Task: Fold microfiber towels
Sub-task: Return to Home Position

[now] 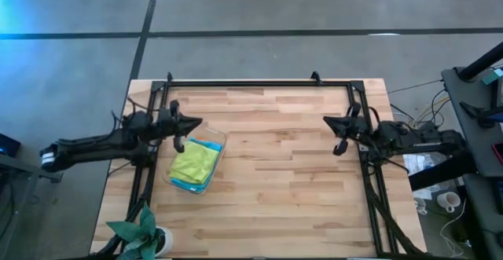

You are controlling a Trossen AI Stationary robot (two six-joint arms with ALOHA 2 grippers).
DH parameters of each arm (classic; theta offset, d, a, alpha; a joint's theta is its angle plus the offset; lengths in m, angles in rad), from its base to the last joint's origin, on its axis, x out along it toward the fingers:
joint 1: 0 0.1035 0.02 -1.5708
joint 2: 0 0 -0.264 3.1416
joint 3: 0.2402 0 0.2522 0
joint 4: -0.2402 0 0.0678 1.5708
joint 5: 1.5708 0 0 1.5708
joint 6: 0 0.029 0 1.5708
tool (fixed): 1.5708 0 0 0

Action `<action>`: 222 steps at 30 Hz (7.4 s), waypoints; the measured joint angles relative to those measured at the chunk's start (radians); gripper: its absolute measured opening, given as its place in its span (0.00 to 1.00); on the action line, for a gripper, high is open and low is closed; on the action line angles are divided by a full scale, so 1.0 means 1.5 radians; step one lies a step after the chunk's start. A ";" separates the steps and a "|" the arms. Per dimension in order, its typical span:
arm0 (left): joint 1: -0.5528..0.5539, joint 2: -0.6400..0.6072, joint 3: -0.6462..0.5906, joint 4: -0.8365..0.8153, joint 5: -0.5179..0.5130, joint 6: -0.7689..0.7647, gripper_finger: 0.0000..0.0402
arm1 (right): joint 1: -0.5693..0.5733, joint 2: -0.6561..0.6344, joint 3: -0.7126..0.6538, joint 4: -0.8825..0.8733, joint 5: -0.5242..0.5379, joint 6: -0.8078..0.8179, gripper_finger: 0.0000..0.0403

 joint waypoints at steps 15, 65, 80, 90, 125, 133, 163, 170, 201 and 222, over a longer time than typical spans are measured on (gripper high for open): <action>-0.010 -0.217 -0.146 0.072 0.402 -0.029 0.00 | 0.008 -0.128 -0.089 -0.033 -0.412 0.185 0.03; -0.201 -0.228 -0.148 -0.129 -0.250 0.112 0.00 | -0.121 0.028 -0.091 -0.044 -0.366 0.179 0.03; -0.202 -0.239 -0.148 -0.155 -0.079 0.115 0.00 | -0.121 -0.135 -0.090 -0.089 -0.530 0.138 0.03; -0.201 -0.219 -0.148 -0.153 -0.081 0.038 0.00 | -0.121 -0.091 -0.090 -0.109 -0.518 0.168 0.03; -0.201 -0.120 -0.147 -0.136 -0.084 0.025 0.00 | -0.121 -0.069 -0.091 -0.107 -0.510 0.168 0.03; -0.201 -0.120 -0.147 -0.135 -0.083 0.025 0.00 | -0.121 -0.069 -0.091 -0.107 -0.510 0.168 0.03; -0.201 -0.120 -0.147 -0.136 -0.082 0.025 0.00 | -0.121 -0.069 -0.091 -0.107 -0.510 0.168 0.03; -0.201 -0.119 -0.147 -0.136 -0.082 0.025 0.00 | -0.121 -0.069 -0.091 -0.107 -0.510 0.168 0.03; -0.201 -0.119 -0.147 -0.136 -0.084 0.025 0.00 | -0.121 -0.069 -0.091 -0.107 -0.510 0.168 0.03; -0.201 -0.120 -0.147 -0.136 -0.080 0.025 0.00 | -0.121 -0.069 -0.091 -0.107 -0.510 0.168 0.03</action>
